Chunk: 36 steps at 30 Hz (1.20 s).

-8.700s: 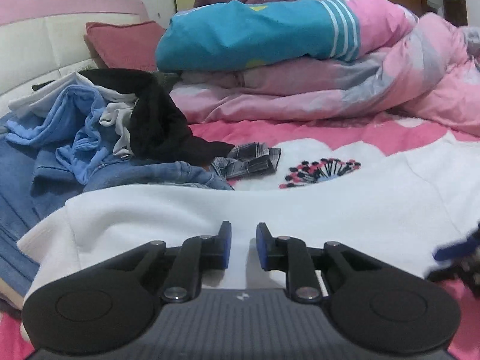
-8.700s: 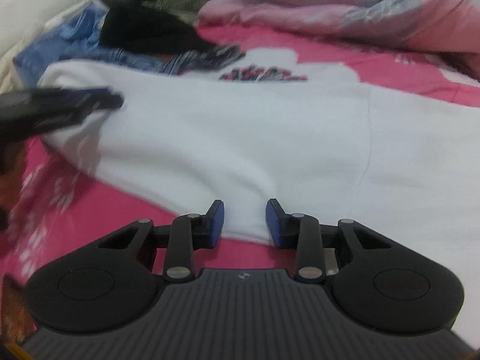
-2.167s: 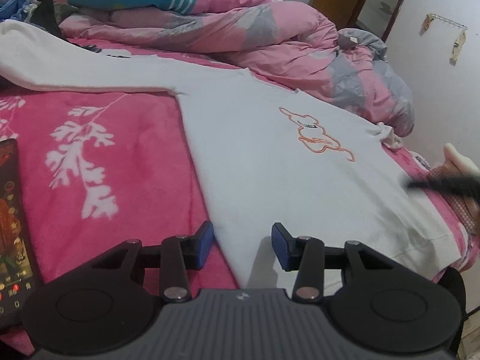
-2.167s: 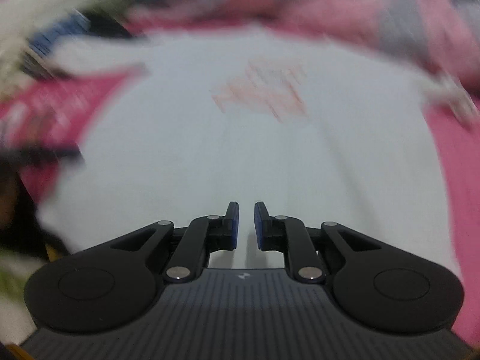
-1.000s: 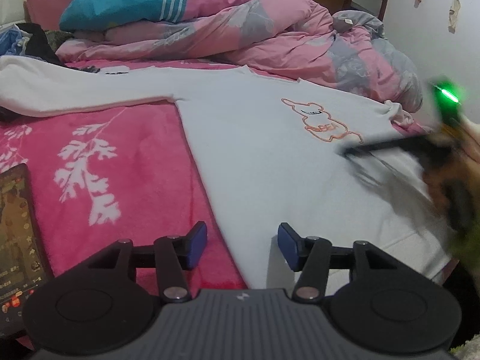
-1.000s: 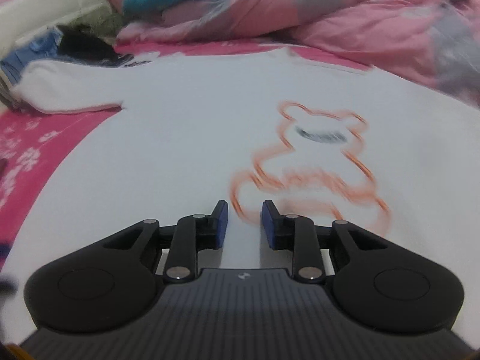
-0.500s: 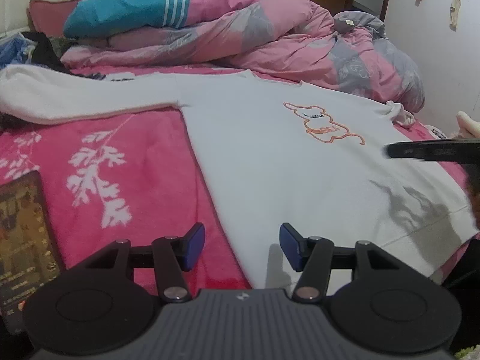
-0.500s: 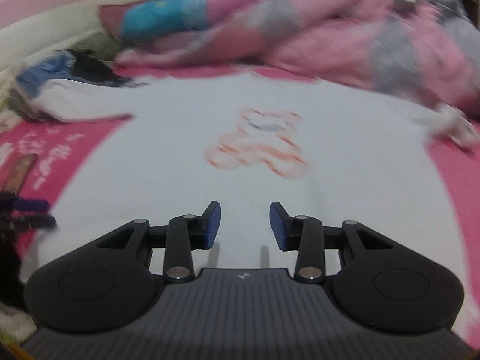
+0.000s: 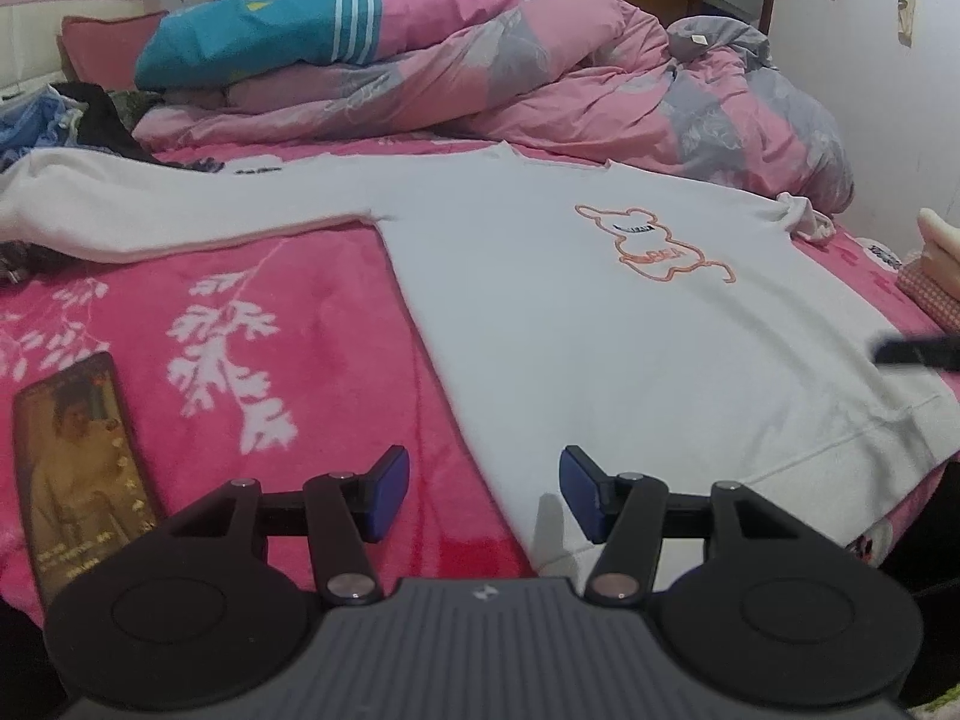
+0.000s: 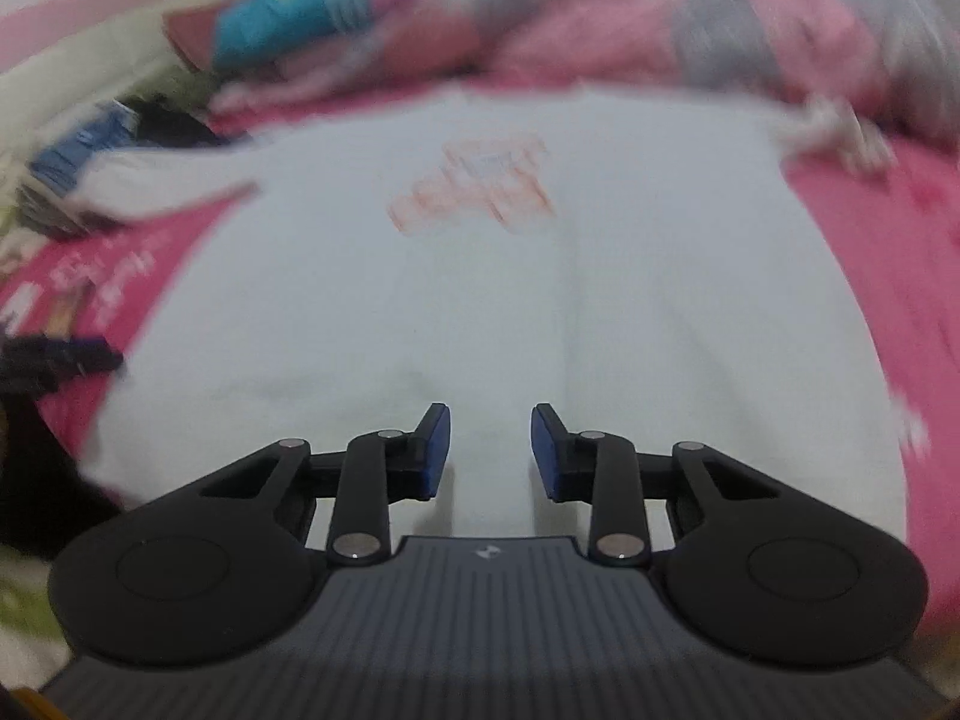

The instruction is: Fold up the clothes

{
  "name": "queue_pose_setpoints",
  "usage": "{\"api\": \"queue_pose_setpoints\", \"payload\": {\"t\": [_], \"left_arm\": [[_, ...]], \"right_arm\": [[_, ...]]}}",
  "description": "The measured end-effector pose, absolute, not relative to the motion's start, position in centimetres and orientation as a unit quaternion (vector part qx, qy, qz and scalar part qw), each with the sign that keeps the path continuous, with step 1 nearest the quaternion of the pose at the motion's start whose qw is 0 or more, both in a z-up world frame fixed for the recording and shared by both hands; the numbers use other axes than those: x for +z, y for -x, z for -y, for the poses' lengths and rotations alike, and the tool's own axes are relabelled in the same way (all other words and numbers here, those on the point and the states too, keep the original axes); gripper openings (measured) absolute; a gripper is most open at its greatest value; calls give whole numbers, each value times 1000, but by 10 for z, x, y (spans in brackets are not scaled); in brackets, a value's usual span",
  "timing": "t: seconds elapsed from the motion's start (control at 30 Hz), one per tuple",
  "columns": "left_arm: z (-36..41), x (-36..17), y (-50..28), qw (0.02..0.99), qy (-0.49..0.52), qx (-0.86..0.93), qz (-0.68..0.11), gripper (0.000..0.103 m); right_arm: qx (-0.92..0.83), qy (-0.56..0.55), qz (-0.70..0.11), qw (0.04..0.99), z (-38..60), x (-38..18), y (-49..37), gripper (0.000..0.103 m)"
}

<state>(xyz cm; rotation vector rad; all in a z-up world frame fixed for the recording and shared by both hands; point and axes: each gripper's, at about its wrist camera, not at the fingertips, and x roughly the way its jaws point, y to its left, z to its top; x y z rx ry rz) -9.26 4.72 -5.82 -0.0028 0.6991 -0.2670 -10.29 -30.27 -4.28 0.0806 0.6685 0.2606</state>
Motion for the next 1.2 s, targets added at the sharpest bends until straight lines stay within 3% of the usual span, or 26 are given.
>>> {"api": "queue_pose_setpoints", "payload": {"t": [0.17, 0.33, 0.43, 0.57, 0.77, 0.9, 1.03, 1.2], "left_arm": [[-28, -43, 92, 936, -19, -147, -319, 62], [1, -47, 78, 929, -25, -186, -319, 63], [19, -52, 71, 923, -39, -209, -321, 63], [38, -64, 65, 915, -59, -219, -335, 63], [42, -77, 65, 907, -71, -217, -353, 63], [36, -77, 63, 904, -67, -226, -356, 64], [33, -76, 63, 902, -72, -228, -359, 64], [32, -77, 64, 903, -73, -223, -361, 66]], "right_arm": [[220, -19, -308, 925, 230, -63, 55, 29], [284, 17, -331, 900, 192, -92, 104, 29], [309, 14, -334, 890, 213, -76, 119, 25], [211, -18, -297, 931, 268, -52, 82, 25], [156, -5, -329, 931, 295, -82, 14, 16], [98, -30, -336, 936, 337, -84, 17, 7], [34, -42, -332, 942, 370, -77, 29, 10], [99, -21, -332, 938, 345, -83, 12, 8]]}}
